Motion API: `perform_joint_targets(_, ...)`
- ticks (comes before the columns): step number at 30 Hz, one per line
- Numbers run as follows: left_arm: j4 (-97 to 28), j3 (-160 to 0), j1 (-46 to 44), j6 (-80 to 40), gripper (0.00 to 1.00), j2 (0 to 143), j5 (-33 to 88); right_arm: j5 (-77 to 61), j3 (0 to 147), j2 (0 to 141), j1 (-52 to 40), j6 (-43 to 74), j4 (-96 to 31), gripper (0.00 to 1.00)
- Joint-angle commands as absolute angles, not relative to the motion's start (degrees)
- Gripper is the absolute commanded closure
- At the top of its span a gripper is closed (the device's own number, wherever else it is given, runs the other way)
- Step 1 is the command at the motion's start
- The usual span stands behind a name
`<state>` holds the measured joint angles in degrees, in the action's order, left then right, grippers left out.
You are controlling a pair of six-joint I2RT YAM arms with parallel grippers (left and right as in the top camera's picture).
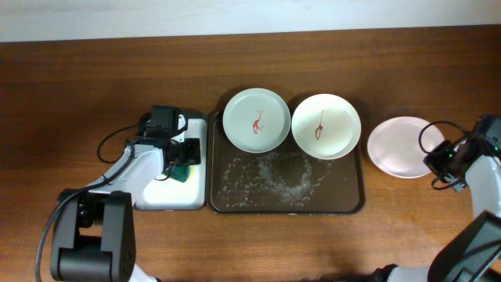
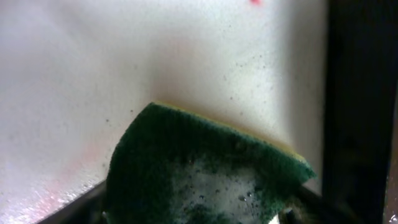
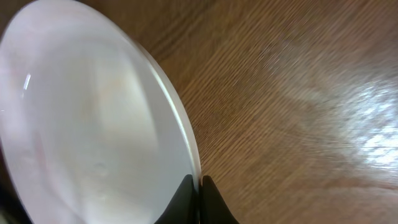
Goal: Clean dirty plates on tray and stack at the side
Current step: 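Carry the cleaned plate right and set it on the table, then move the right gripper to the left plate and grip its rim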
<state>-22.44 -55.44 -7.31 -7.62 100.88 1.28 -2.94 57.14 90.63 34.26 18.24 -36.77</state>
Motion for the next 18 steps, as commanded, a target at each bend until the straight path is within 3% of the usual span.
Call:
perform_joint_targets(1,-21.61,-55.16,-7.11,-7.20,0.44,101.67,1.28,-6.50,58.19,92.97,34.48,18.92,-36.27,0.91)
perform_joint_targets(3,-21.02,-55.16,-7.11,-7.20,0.63,102.52,1.28,-10.22,58.22,92.90,34.46,18.22,-35.18,0.81)
perform_joint_targets(5,-20.56,-55.16,-7.11,-7.20,0.98,103.20,1.26,-15.03,58.22,92.60,34.46,16.56,-34.24,0.74)
perform_joint_targets(11,-21.17,-55.57,-6.90,-7.22,1.00,101.91,-0.89,-22.11,61.12,90.89,29.47,10.72,-35.35,0.72)
perform_joint_targets(12,-21.63,-55.61,-6.90,-7.20,0.85,101.41,-0.89,-22.63,62.13,90.67,27.73,9.52,-36.05,0.72)
perform_joint_targets(13,-22.68,-55.64,-6.92,-7.20,0.42,100.25,-0.86,-23.20,64.69,90.56,23.38,6.83,-38.17,0.72)
perform_joint_targets(14,-23.29,-55.64,-6.92,-7.22,0.27,99.68,-0.84,-23.20,65.76,90.56,21.21,5.78,-39.27,0.72)
perform_joint_targets(18,-28.10,-55.64,-6.92,-7.22,0.24,97.06,-0.43,-23.09,67.53,90.56,11.29,3.38,-40.58,0.69)
